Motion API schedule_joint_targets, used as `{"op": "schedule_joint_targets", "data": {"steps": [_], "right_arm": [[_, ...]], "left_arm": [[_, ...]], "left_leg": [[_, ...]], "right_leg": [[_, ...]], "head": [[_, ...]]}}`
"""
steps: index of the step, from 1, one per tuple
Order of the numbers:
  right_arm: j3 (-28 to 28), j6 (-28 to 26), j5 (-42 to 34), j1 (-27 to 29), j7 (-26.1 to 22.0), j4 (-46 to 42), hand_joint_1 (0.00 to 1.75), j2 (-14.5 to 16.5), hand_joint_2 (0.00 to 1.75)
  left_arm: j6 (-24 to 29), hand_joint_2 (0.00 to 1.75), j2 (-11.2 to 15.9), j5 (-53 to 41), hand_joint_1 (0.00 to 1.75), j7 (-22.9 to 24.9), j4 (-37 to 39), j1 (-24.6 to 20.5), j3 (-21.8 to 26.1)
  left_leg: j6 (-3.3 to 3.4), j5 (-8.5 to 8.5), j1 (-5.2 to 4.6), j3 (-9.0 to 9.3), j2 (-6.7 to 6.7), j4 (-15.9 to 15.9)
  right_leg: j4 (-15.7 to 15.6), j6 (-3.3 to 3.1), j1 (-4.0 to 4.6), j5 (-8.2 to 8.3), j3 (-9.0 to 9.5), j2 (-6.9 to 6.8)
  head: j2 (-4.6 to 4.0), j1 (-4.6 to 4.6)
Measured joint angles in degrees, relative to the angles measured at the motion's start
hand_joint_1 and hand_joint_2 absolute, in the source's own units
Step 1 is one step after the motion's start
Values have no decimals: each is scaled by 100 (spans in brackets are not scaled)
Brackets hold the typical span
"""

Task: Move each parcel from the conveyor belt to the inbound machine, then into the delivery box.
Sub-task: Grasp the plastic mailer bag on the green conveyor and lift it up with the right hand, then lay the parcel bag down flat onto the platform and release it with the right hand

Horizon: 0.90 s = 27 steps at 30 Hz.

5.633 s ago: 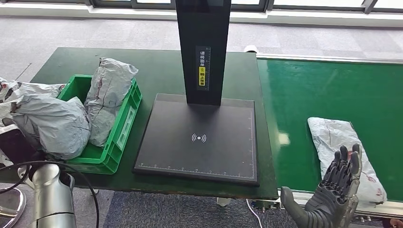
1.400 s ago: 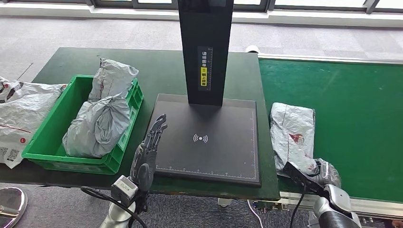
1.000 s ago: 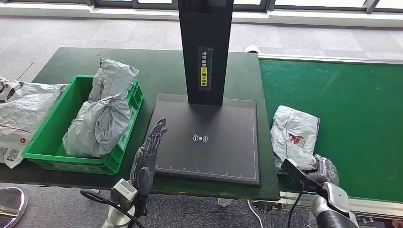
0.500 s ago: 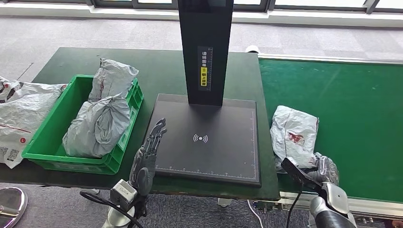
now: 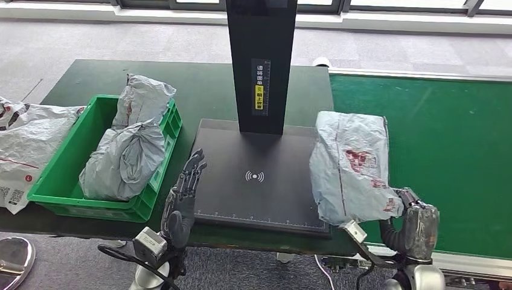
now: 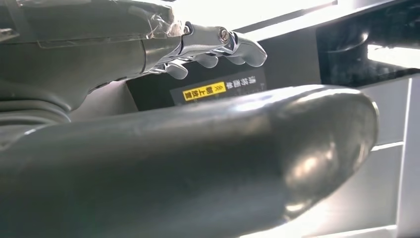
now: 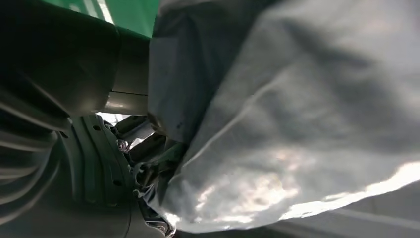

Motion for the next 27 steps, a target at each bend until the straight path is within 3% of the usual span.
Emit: {"op": "schedule_joint_targets", "data": {"steps": [7, 15, 20, 27], "right_arm": [[681, 2, 137, 522, 123, -1303, 175, 261, 175], [1435, 18, -126, 607, 519, -1479, 175, 287, 175], [2077, 197, -689, 285, 739, -806, 175, 266, 175], [2138, 276, -1466, -740, 315, 1276, 175, 333, 175]], "left_arm": [[-103, 0, -67, 100, 0, -23, -51, 34, 92], [-228, 0, -91, 224, 0, -18, 2, -52, 170], [-302, 0, -122, 286, 0, -15, 215, -197, 173], [-321, 0, -175, 380, 0, -18, 460, -385, 173]], "left_leg": [[2, 1, 6, 2, 0, 1], [2, 3, 6, 6, 2, 4], [-2, 5, 8, 9, 12, 2], [3, 17, 9, 10, 15, 4]], "right_leg": [[0, 1, -2, 0, 5, 0], [-1, 1, 0, 3, 8, 2], [0, -2, 4, 5, 6, 10], [0, -2, 1, 18, 7, 11]], "head": [[0, 0], [0, 0], [0, 0], [0, 0]]}}
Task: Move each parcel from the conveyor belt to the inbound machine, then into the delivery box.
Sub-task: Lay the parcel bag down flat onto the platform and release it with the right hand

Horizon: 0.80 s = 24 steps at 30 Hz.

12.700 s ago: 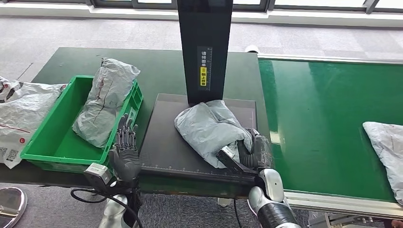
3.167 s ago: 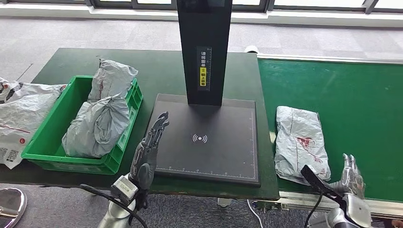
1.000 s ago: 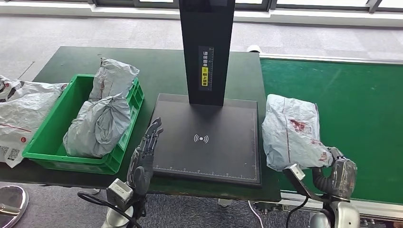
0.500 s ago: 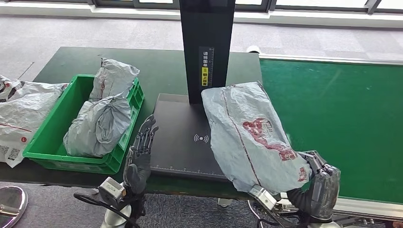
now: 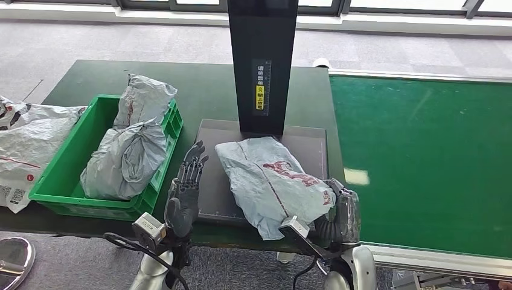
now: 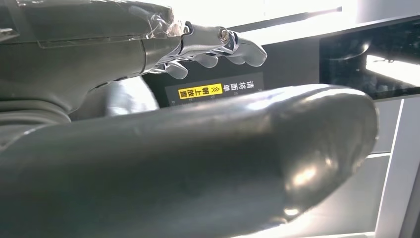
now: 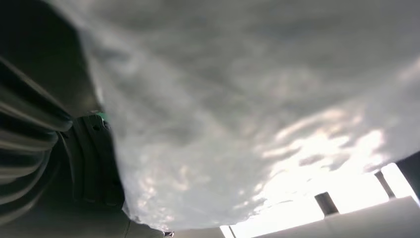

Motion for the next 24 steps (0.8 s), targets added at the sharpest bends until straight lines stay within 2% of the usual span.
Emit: {"op": "schedule_joint_targets", "data": {"steps": [4, 7, 8, 9, 11, 12, 13, 17, 21, 24], "right_arm": [[-63, 189, -259, -368, -104, 807, 175, 28, 175], [-230, 234, -624, -750, -401, 1611, 175, 37, 175], [-299, 222, -711, -880, -494, 1884, 169, 41, 175], [-359, 210, -761, -997, -561, 2115, 141, 46, 175], [-453, 179, -803, -1197, -639, 2517, 59, 64, 175], [-484, 164, -807, -1280, -655, 2683, 24, 77, 175], [-514, 150, -813, -1354, -662, 2833, 10, 91, 175], [-610, 106, -848, -1547, -671, 3212, 10, 145, 175], [-641, 91, -860, -1628, -685, 3390, 0, 164, 175], [-651, 93, -933, -1642, -767, 3447, 0, 180, 175]], "left_arm": [[1, 0, -23, 44, 0, 10, 66, -8, 0], [10, 0, -38, 109, 0, 30, 82, 6, 0], [22, 0, -40, 125, 0, 30, 81, 20, 0], [42, 0, -41, 136, 0, 25, 77, 37, 0], [124, 0, -44, 122, 0, 2, 63, 80, 0], [176, 0, -48, 99, 0, -12, 50, 103, 0], [226, 0, -54, 67, 0, -23, 32, 128, 0], [314, 0, -84, -21, 0, -46, -64, 223, 0], [321, 0, -101, -43, 0, -50, -118, 269, 0], [379, 0, -113, -99, 0, -29, -154, 309, 0]], "left_leg": [[0, 0, 0, -2, 1, 0], [0, 0, 0, -4, -1, 0], [0, 0, 0, -4, -1, 0], [0, 0, 0, -5, -1, 0], [0, 0, 0, -4, 0, 0], [0, 0, 0, -4, 0, 0], [0, 0, 0, -4, 0, 0], [0, 0, 0, -5, -1, 0], [0, -1, 0, -5, 0, 0], [0, -1, 0, -5, 0, 0]], "right_leg": [[0, 0, 0, 0, -2, 2], [0, 0, 0, 0, -2, 1], [0, 0, 0, 0, -2, 1], [0, 0, 0, 0, -2, 1], [0, 0, 0, 0, -3, 2], [0, 0, 0, 0, -3, 2], [0, 0, 0, 0, -3, 2], [0, 0, 1, 0, -4, 1], [0, 0, 1, 0, -5, 1], [0, 0, 0, 0, -5, 1]], "head": [[0, 0], [0, 0], [0, 0], [0, 0], [0, 0], [0, 0], [0, 0], [0, 0], [0, 0], [0, 0]]}}
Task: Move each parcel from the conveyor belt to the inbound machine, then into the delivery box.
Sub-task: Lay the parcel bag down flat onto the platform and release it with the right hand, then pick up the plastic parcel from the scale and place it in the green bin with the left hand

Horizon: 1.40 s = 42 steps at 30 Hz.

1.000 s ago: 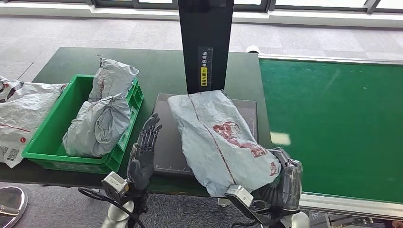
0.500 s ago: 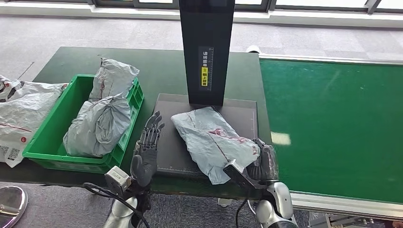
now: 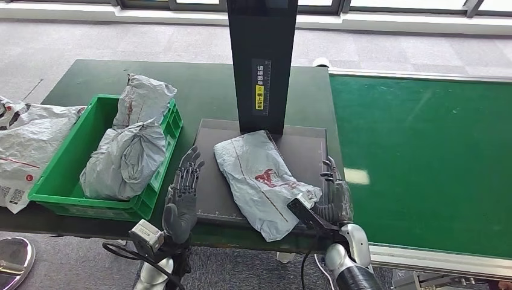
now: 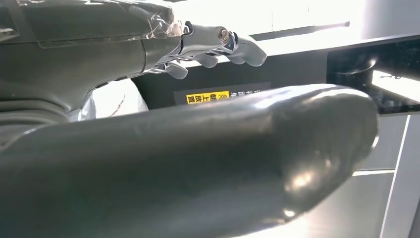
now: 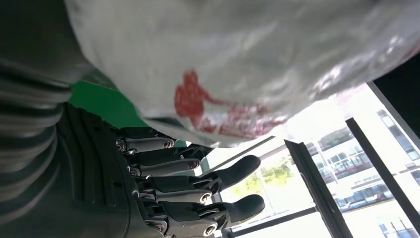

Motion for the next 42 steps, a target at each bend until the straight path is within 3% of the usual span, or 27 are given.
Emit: {"op": "schedule_joint_targets", "data": {"steps": [5, 11, 22, 29, 33, 42], "right_arm": [[-3, 330, -328, 324, -228, -431, 0, 73, 175], [103, 1143, -714, 1371, -119, -2177, 0, 145, 175], [265, 1620, -710, 2124, 78, -3671, 0, 149, 175], [315, 1742, -577, 2281, 302, -3969, 0, 148, 175], [357, 1845, 12, 2517, 890, -4597, 0, 146, 175], [146, 1914, -49, 2395, 933, -4541, 0, 145, 175]], "left_arm": [[530, 0, -62, -419, 0, 292, -241, 231, 0], [1186, 0, -143, -1063, 0, 1151, -408, 455, -28], [1450, 0, -163, -1345, 0, 1323, -396, 483, -74], [1441, 0, -156, -1453, 0, 1349, -342, 446, -105], [1305, 0, -139, -2071, 0, 1795, 367, 64, -122], [1127, 0, -140, -2343, 0, 1814, 1138, -329, -122]], "left_leg": [[0, -1, 0, 1, -3, 0], [-5, -9, 0, -4, -7, -1], [-6, -10, 0, 1, -1, 0], [-6, -10, 0, 1, -1, 0], [-6, -10, 0, 2, -1, 0], [-4, -7, 0, 3, 1, 0]], "right_leg": [[0, -1, 0, -2, -1, -2], [0, -3, 0, -12, -5, -5], [-1, -3, 0, -10, -3, -2], [-1, -3, 0, -10, -3, -1], [-1, -3, 0, -9, -4, 1], [-1, -4, 0, -5, -3, 5]], "head": [[0, 0], [0, 0], [0, -1], [0, 0], [0, 0], [0, 0]]}}
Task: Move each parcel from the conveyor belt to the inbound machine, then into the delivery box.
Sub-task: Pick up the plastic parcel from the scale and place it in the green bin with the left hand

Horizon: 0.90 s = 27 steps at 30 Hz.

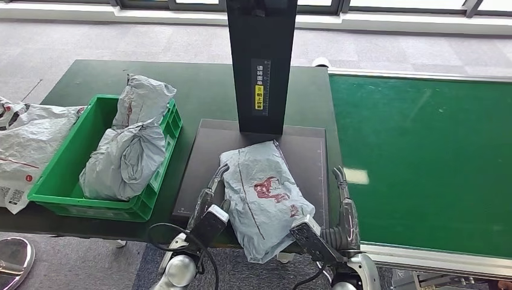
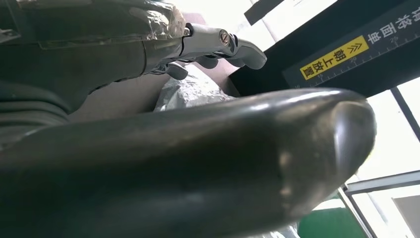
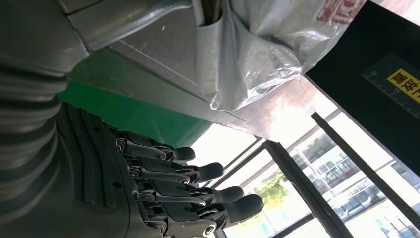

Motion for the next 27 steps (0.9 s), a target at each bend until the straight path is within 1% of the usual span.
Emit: {"op": "schedule_joint_targets", "data": {"steps": [2, 4, 6, 8, 10, 12, 15, 16, 20, 23, 25, 27], "right_arm": [[-85, -18, -71, -52, 62, 88, 0, -1, 175], [-253, -167, -18, -171, 235, 301, 0, -2, 175], [-489, -592, 359, -389, 529, 674, 0, -5, 175], [-743, -1163, 867, -628, 807, 1061, 0, -7, 175], [-960, -1516, 1193, -805, 947, 1323, 0, -7, 87], [-1102, -1542, 1364, -919, 1065, 1503, 0, -7, 0], [-1208, -1121, 1709, -1076, 1439, 1799, 0, -7, 0], [-1239, -1076, 1790, -1126, 1512, 1906, 0, -7, 0], [-1309, -1280, 1985, -1254, 1584, 2127, 0, -2, 0], [-1313, -1203, 1915, -1276, 1412, 2146, 0, 47, 0], [-1313, -1130, 1797, -1300, 1257, 2157, 0, 105, 0], [-1313, -1102, 1725, -1328, 1177, 2176, 0, 161, 0]], "left_arm": [[-35, 0, -1, 23, 0, -14, 68, -34, 0], [-102, 0, -3, 83, 0, -32, 116, -69, 0], [-165, 0, -5, 148, 0, -39, 156, -100, 0], [-208, 0, -10, 180, 0, -39, 177, -112, 0], [-227, 0, -15, 189, 0, -38, 181, -112, 0], [-244, 0, -17, 203, 0, -36, 181, -112, 0], [-330, 0, -17, 272, 0, -22, 190, -117, 0], [-360, 0, -19, 291, 0, -18, 195, -120, 0], [-360, 0, -21, 212, 0, -66, 211, -144, -6], [-149, 0, -35, -26, 0, -347, 319, -263, -77], [164, 0, -59, -188, 0, -667, 480, -383, -159], [459, 0, -81, -297, 0, -882, 648, -487, -219]], "left_leg": [[0, 0, 0, 0, 0, 0], [0, 0, 0, -1, 0, 0], [0, 0, -1, -1, 4, 0], [1, 1, -2, 0, 8, 0], [2, 2, -2, 1, 9, 1], [2, 2, -2, 1, 9, 1], [1, 2, -2, 1, 11, 1], [1, 2, -2, 0, 11, 1], [1, 2, -2, -1, 11, 1], [1, 2, -2, -2, 11, 1], [1, 2, -2, -1, 11, 1], [1, 2, -2, 0, 12, 1]], "right_leg": [[0, 0, 0, 0, 0, 0], [0, 0, 0, 0, 0, -1], [0, 1, -1, 1, 0, 2], [0, 4, -2, 4, -1, 7], [0, 5, -2, 5, 0, 8], [0, 5, -2, 6, 1, 8], [0, 4, 0, 6, -3, 9], [0, 4, 0, 6, -4, 9], [1, 4, 0, 6, -5, 10], [1, 4, 0, 6, -5, 10], [1, 4, -1, 6, -5, 9], [0, 4, -1, 6, -5, 10]], "head": [[0, 0], [0, 0], [0, 0], [0, 0], [0, 0], [0, 0], [0, 0], [0, 0], [0, 0], [0, 0], [0, 0], [0, 0]]}}
